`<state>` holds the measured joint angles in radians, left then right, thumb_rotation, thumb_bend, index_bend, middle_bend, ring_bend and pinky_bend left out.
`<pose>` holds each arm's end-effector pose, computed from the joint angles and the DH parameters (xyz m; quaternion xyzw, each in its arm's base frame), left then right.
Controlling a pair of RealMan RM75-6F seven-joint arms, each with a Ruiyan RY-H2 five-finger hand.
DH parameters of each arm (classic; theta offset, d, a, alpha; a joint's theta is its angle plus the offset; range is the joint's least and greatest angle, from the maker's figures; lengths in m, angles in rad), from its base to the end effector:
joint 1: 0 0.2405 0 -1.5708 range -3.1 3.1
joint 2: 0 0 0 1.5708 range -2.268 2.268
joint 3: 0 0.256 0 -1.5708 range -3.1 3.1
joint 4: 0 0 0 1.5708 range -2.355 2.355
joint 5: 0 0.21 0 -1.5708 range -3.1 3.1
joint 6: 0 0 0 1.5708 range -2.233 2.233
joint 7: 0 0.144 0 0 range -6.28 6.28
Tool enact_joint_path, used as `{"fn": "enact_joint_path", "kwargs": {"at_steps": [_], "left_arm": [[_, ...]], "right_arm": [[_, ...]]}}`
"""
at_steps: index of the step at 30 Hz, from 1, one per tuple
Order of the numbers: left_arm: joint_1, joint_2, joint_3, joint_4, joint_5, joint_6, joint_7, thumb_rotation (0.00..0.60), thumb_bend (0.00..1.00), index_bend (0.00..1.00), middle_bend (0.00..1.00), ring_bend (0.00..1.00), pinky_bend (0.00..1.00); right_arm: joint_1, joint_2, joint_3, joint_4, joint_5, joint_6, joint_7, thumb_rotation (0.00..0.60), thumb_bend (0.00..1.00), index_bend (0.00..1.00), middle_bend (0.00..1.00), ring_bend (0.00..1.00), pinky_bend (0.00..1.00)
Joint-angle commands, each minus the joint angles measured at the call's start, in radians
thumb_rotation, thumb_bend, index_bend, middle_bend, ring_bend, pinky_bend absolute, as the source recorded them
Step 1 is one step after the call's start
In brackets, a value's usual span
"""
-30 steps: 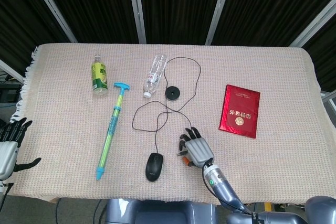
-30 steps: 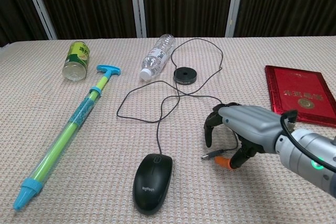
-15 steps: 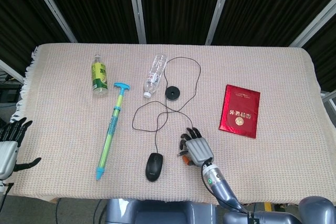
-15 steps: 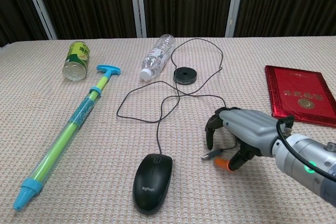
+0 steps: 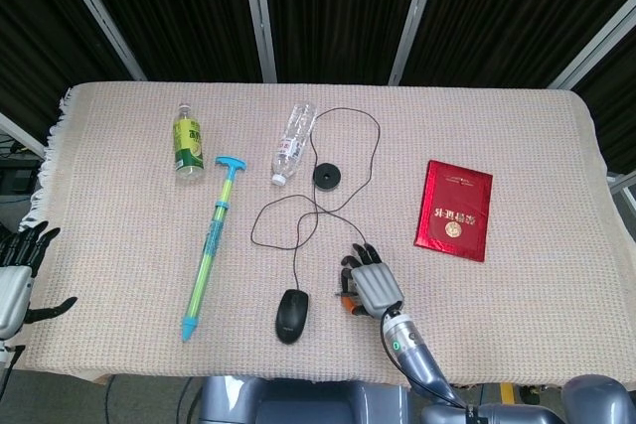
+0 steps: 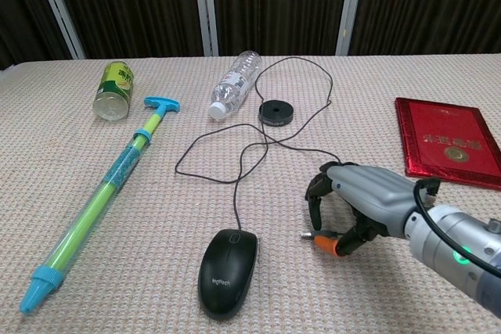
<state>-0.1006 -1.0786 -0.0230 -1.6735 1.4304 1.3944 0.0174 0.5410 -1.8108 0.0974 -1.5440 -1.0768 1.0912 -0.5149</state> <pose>-0.3154 0.1783 0.1543 -0.5979 -0.4332 -0.3481 0.5777 -0.1448 -0.2488 -0.0915 0.7149 -0.4700 0.3484 0.3828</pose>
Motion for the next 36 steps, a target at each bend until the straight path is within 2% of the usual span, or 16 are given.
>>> {"fn": "enact_joint_path", "kwargs": {"at_steps": [1, 5, 10, 14, 18, 22, 27, 32, 36], "left_arm": [[0.000, 0.001, 0.001, -0.001, 0.001, -0.001, 0.000, 0.600, 0.12, 0.08, 0.00, 0.00, 0.00], [0.000, 0.001, 0.000, -0.003, 0.000, 0.000, 0.000, 0.600, 0.12, 0.08, 0.00, 0.00, 0.00], [0.000, 0.001, 0.001, -0.003, -0.002, -0.001, 0.001, 0.600, 0.12, 0.08, 0.00, 0.00, 0.00], [0.001, 0.001, 0.000, -0.005, -0.003, -0.001, 0.003, 0.600, 0.12, 0.09, 0.00, 0.00, 0.00], [0.001, 0.000, 0.000, -0.008, -0.005, -0.001, 0.008, 0.600, 0.12, 0.09, 0.00, 0.00, 0.00], [0.002, -0.001, 0.000, -0.011, -0.008, 0.001, 0.015, 0.600, 0.12, 0.09, 0.00, 0.00, 0.00], [0.003, -0.003, -0.003, -0.015, -0.018, 0.001, 0.022, 0.600, 0.12, 0.09, 0.00, 0.00, 0.00], [0.003, -0.003, -0.002, -0.018, -0.017, 0.000, 0.025, 0.600, 0.12, 0.09, 0.00, 0.00, 0.00], [0.004, -0.001, -0.003, -0.018, -0.018, 0.001, 0.019, 0.600, 0.12, 0.09, 0.00, 0.00, 0.00]], "right_arm": [[-0.001, 0.006, 0.002, -0.007, -0.005, 0.005, 0.002, 0.600, 0.38, 0.62, 0.26, 0.00, 0.00], [-0.006, 0.017, 0.037, -0.033, 0.007, 0.018, 0.037, 0.600, 0.38, 0.62, 0.26, 0.00, 0.00], [-0.020, 0.037, 0.117, -0.082, 0.008, 0.057, 0.142, 0.600, 0.38, 0.61, 0.26, 0.00, 0.00], [-0.047, 0.046, 0.188, -0.119, -0.007, 0.100, 0.293, 0.600, 0.38, 0.61, 0.26, 0.00, 0.00], [-0.080, 0.049, 0.229, -0.126, -0.061, 0.151, 0.456, 0.600, 0.38, 0.62, 0.26, 0.00, 0.00], [-0.123, 0.038, 0.231, -0.095, -0.142, 0.212, 0.654, 0.600, 0.38, 0.63, 0.26, 0.00, 0.00], [-0.183, -0.003, 0.229, -0.046, -0.191, 0.300, 0.869, 0.600, 0.39, 0.64, 0.26, 0.00, 0.00], [-0.230, -0.047, 0.196, 0.006, -0.230, 0.374, 0.964, 0.600, 0.39, 0.64, 0.26, 0.00, 0.00], [-0.253, -0.083, 0.190, 0.032, -0.247, 0.421, 1.003, 0.600, 0.39, 0.64, 0.26, 0.00, 0.00]]}}
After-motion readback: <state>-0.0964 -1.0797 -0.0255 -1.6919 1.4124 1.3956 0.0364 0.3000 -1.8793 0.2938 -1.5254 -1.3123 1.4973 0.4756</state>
